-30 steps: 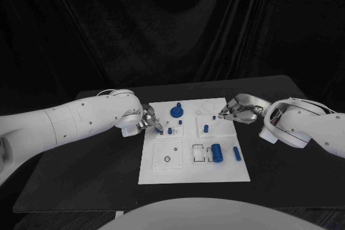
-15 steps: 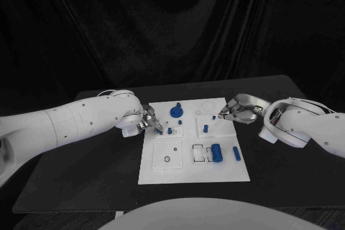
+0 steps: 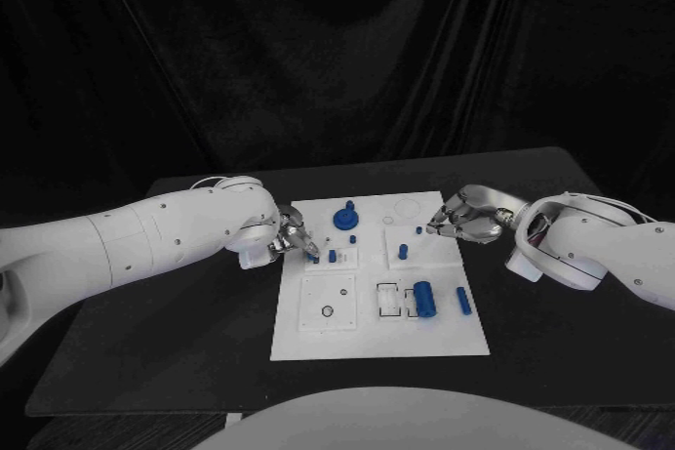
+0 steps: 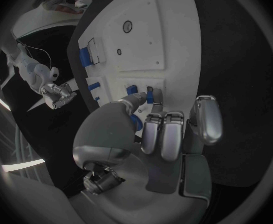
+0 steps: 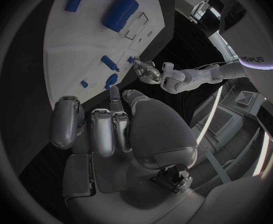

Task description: Assemble the parts on the task board

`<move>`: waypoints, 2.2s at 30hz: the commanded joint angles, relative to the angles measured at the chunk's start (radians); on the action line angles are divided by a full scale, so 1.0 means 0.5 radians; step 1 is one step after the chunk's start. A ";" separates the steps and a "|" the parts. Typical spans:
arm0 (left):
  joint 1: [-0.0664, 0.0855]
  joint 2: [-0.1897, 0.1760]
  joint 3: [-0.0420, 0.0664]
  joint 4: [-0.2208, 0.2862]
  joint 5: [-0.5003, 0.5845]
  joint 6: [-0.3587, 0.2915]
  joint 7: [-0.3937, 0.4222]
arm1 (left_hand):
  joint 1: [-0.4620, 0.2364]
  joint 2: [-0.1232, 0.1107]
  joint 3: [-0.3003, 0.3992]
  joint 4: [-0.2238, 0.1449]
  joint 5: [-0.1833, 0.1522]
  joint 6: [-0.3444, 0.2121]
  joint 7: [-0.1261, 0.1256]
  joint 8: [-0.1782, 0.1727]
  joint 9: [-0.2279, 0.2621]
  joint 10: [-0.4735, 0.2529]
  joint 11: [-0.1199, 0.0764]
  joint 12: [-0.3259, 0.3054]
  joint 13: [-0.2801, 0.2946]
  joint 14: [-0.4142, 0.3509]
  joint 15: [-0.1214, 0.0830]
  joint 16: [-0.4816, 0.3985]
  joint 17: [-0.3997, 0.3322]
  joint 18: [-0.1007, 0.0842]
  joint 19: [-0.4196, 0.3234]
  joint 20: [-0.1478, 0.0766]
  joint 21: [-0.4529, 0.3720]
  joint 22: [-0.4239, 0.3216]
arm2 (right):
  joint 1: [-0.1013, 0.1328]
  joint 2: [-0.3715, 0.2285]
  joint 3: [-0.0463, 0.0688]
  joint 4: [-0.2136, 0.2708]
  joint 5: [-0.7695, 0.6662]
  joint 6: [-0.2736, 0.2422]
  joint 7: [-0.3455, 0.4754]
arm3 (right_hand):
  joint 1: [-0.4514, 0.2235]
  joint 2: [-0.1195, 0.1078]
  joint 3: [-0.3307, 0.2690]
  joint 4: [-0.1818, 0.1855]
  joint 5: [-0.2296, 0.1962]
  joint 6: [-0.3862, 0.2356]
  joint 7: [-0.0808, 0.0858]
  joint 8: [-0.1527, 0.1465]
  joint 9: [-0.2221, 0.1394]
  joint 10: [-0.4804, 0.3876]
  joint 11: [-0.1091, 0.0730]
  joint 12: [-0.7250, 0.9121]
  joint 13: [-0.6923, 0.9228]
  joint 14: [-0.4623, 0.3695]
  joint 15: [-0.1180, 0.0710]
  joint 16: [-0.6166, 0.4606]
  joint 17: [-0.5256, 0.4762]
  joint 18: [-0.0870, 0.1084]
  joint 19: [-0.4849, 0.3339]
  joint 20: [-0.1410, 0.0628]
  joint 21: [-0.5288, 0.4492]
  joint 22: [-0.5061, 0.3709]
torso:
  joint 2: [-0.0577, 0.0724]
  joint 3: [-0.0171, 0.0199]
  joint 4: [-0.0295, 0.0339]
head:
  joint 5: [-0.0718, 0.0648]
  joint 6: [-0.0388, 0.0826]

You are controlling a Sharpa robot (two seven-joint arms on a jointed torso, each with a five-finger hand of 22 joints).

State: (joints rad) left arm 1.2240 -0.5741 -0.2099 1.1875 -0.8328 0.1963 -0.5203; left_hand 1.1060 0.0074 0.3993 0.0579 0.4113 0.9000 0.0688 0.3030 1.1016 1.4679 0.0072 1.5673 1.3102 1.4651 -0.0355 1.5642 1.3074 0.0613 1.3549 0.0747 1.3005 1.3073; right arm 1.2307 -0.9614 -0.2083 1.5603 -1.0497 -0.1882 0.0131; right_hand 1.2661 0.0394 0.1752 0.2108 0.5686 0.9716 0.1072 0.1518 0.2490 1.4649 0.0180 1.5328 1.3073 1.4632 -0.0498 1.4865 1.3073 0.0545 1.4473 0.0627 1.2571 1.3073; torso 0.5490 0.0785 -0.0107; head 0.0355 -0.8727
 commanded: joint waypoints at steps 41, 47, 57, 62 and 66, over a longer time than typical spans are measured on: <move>-0.026 -0.013 -0.005 0.026 -0.002 0.116 -0.019 | -0.076 0.011 0.005 0.011 -0.307 -0.011 0.006 -0.029 0.002 0.159 0.002 -0.034 0.488 0.211 0.003 0.013 0.527 0.026 -0.032 0.008 -0.055 0.328 | -0.017 0.008 0.002 -0.004 -0.001 0.040 -0.052 | 0.023 -0.005 0.004 -0.016 0.010 -0.019 0.001 -0.015 0.002 0.108 0.015 -0.010 0.355 0.153 0.011 -0.016 0.226 0.034 -0.021 0.002 -0.019 0.334 | 0.000 0.0000 -0.001 | 0.004 0.000; -0.028 -0.013 -0.005 0.025 -0.002 0.131 -0.032 | -0.091 0.008 -0.011 0.019 -0.358 -0.007 0.008 -0.037 -0.004 0.156 0.005 -0.037 0.486 0.211 0.005 0.013 0.527 0.027 -0.035 0.009 -0.062 0.327 | -0.018 0.007 0.002 -0.004 -0.001 0.042 -0.053 | 0.024 -0.005 0.005 -0.017 0.010 -0.019 0.001 -0.016 0.002 0.107 0.015 -0.011 0.353 0.153 0.011 -0.016 0.226 0.035 -0.022 0.002 -0.020 0.334 | 0.000 0.0001 0.000 | 0.006 0.000; -0.030 -0.008 -0.005 0.014 -0.002 0.136 -0.036 | -0.152 0.010 -0.088 0.074 -0.515 -0.002 0.020 -0.062 -0.021 0.147 0.015 -0.044 0.480 0.211 0.015 0.013 0.527 0.029 -0.040 0.017 -0.078 0.324 | -0.018 0.008 0.002 -0.007 -0.001 0.044 -0.054 | 0.024 -0.005 0.005 -0.017 0.010 -0.019 0.001 -0.016 0.002 0.107 0.015 -0.011 0.353 0.153 0.011 -0.016 0.226 0.035 -0.022 0.002 -0.020 0.334 | -0.001 0.0000 0.000 | 0.004 0.000; -0.031 -0.004 -0.005 0.008 -0.002 0.134 -0.035 | -0.248 0.003 -0.220 0.171 -0.632 -0.001 0.038 -0.098 -0.047 0.146 0.030 -0.045 0.479 0.211 0.027 0.013 0.527 0.029 -0.041 0.028 -0.085 0.323 | -0.018 0.009 0.002 -0.009 -0.001 0.049 -0.054 | 0.025 -0.004 0.006 -0.019 0.011 -0.020 0.002 -0.016 0.002 0.106 0.016 -0.012 0.351 0.152 0.011 -0.017 0.224 0.035 -0.023 0.002 -0.023 0.333 | 0.000 0.0002 -0.001 | 0.004 0.000; -0.032 -0.002 -0.005 0.003 -0.002 0.131 -0.034 | -0.339 -0.003 -0.320 0.256 -0.716 0.006 0.044 -0.115 -0.059 0.146 0.037 -0.045 0.479 0.211 0.033 0.013 0.527 0.030 -0.040 0.034 -0.089 0.323 | -0.018 0.009 0.002 -0.009 -0.001 0.050 -0.054 | 0.025 -0.004 0.006 -0.019 0.011 -0.020 0.002 -0.016 0.002 0.106 0.016 -0.012 0.351 0.152 0.011 -0.017 0.224 0.035 -0.023 0.002 -0.023 0.333 | 0.000 -0.0001 -0.001 | 0.002 0.000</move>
State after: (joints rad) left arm 1.2199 -0.5780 -0.2060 1.1895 -0.8325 0.2319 -0.5265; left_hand 0.9404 0.0068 0.2445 0.1847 0.0575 0.9006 0.0859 0.2482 1.0748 1.4646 0.0181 1.5510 1.3101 1.4651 -0.0282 1.5642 1.3073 0.0613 1.3369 0.0856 1.2605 1.3073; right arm 1.2245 -0.9567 -0.2083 1.5562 -1.0497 -0.1704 0.0028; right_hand 1.2699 0.0356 0.1780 0.2080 0.5685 0.9680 0.1108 0.1481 0.2489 1.4649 0.0180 1.5331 1.3073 1.4632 -0.0498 1.4831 1.3074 0.0546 1.4401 0.0628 1.2488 1.3075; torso 0.5488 0.0785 -0.0110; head 0.0372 -0.8727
